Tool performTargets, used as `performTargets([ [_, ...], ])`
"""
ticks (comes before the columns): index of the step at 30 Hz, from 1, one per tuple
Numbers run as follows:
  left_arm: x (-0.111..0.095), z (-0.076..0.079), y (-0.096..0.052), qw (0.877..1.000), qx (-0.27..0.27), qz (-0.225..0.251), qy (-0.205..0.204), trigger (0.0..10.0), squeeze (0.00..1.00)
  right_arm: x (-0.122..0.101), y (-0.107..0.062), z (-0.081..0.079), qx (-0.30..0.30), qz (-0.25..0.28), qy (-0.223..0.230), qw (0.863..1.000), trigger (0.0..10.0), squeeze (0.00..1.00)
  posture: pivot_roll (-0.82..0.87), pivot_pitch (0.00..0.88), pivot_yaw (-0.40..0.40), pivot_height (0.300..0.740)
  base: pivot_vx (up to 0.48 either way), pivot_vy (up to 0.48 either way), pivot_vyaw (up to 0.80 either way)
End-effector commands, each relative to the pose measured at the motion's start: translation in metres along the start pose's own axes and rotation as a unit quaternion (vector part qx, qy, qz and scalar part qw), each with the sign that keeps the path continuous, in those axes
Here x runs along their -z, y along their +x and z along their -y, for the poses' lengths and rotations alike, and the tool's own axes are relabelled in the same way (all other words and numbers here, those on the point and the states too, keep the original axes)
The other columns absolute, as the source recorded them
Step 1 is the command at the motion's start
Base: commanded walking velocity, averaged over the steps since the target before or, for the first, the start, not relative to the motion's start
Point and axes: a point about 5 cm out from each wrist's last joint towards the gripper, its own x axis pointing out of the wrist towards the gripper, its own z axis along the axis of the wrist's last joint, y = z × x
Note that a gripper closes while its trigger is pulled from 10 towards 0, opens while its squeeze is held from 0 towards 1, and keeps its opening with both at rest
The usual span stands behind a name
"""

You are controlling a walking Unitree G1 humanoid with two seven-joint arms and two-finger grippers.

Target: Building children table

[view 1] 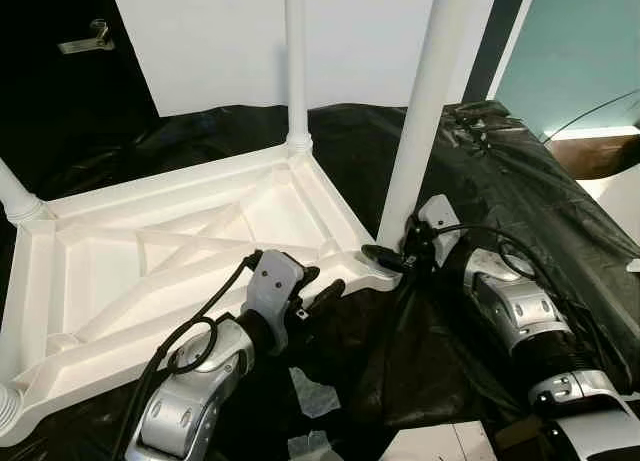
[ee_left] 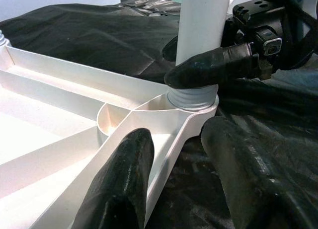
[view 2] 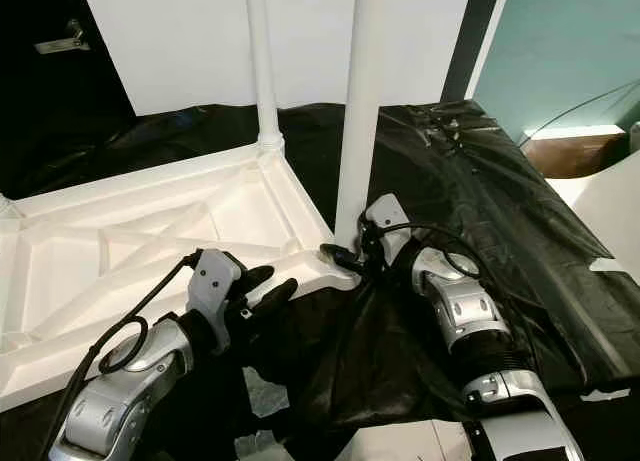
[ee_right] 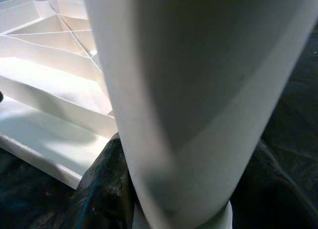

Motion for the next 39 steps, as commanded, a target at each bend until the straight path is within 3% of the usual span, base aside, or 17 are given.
performTargets([
  [1,-0.003,0.001,-0.001,1.000,0.002,0.005,0.001,10.0,0.00,0.010,0.002,-0.008,0.012,-0.017,0.015,1.000,10.0,0.00,0.10,0.000,-0.010,0.740,0.000,0.000,0.00],
  [2,-0.003,0.002,-0.001,1.000,0.003,0.004,0.000,10.0,0.00,0.015,0.004,-0.013,0.063,-0.017,0.040,0.997,10.0,0.00,0.09,0.007,-0.007,0.740,0.000,0.000,0.00],
  [9,-0.003,0.002,-0.001,1.000,0.004,0.004,-0.001,10.0,0.00,0.019,0.004,-0.017,0.118,-0.018,0.067,0.991,10.0,0.00,0.09,0.007,-0.007,0.740,0.000,0.000,0.00],
  [11,-0.003,0.002,-0.001,1.000,0.004,0.003,-0.003,10.0,0.00,0.025,0.005,-0.021,0.196,-0.018,0.104,0.975,10.0,0.00,0.09,0.015,-0.007,0.740,0.000,0.000,0.00],
  [13,-0.003,0.002,-0.001,1.000,0.004,0.003,-0.003,10.0,0.00,0.025,0.005,-0.021,0.196,-0.018,0.104,0.975,10.0,0.00,0.09,0.015,-0.007,0.740,0.000,0.000,0.00],
  [14,-0.003,0.002,-0.001,1.000,0.005,0.004,-0.004,10.0,0.00,0.027,0.007,-0.026,0.228,-0.016,0.122,0.966,10.0,0.00,0.09,0.019,-0.007,0.740,0.000,0.000,0.00],
  [16,-0.003,0.002,-0.001,1.000,0.005,0.004,-0.004,10.0,0.00,0.027,0.007,-0.026,0.228,-0.016,0.122,0.966,10.0,0.00,0.09,0.019,-0.007,0.740,0.000,0.000,0.00],
  [18,-0.002,0.004,-0.001,1.000,0.007,0.004,-0.006,10.0,0.00,0.029,0.011,-0.040,0.261,-0.014,0.155,0.953,10.0,0.00,0.09,0.024,-0.009,0.740,0.000,0.000,0.00],
  [20,-0.002,0.005,-0.001,1.000,0.008,0.004,-0.008,10.0,0.00,0.028,0.015,-0.049,0.266,-0.014,0.168,0.949,10.0,0.00,0.09,0.025,-0.010,0.740,0.000,0.000,0.00],
  [30,-0.002,0.006,0.000,1.000,0.007,0.004,-0.009,10.0,0.00,0.022,0.013,-0.052,0.274,-0.013,0.161,0.948,10.0,0.00,0.08,0.026,-0.015,0.740,0.000,0.000,0.00],
  [31,-0.002,0.006,0.000,1.000,0.008,0.005,-0.010,10.0,0.00,0.022,0.013,-0.053,0.276,-0.012,0.160,0.948,10.0,0.40,0.08,0.026,-0.015,0.740,0.000,0.000,0.00],
  [32,-0.002,0.006,0.000,1.000,0.008,0.005,-0.011,10.0,0.00,0.021,0.012,-0.053,0.275,-0.009,0.160,0.948,10.0,1.00,0.08,0.026,-0.015,0.740,0.000,0.000,0.00],
  [37,-0.002,0.007,0.001,1.000,0.012,0.006,-0.013,10.0,0.00,0.013,0.010,-0.053,0.274,0.007,0.155,0.949,10.0,1.00,0.08,0.026,-0.015,0.740,0.000,0.000,0.00],
  [39,-0.001,0.008,0.001,1.000,0.015,0.005,-0.012,10.0,0.00,0.007,0.002,-0.047,0.241,0.031,0.139,0.960,10.0,1.00,0.07,0.025,-0.010,0.740,0.000,0.000,0.00],
])
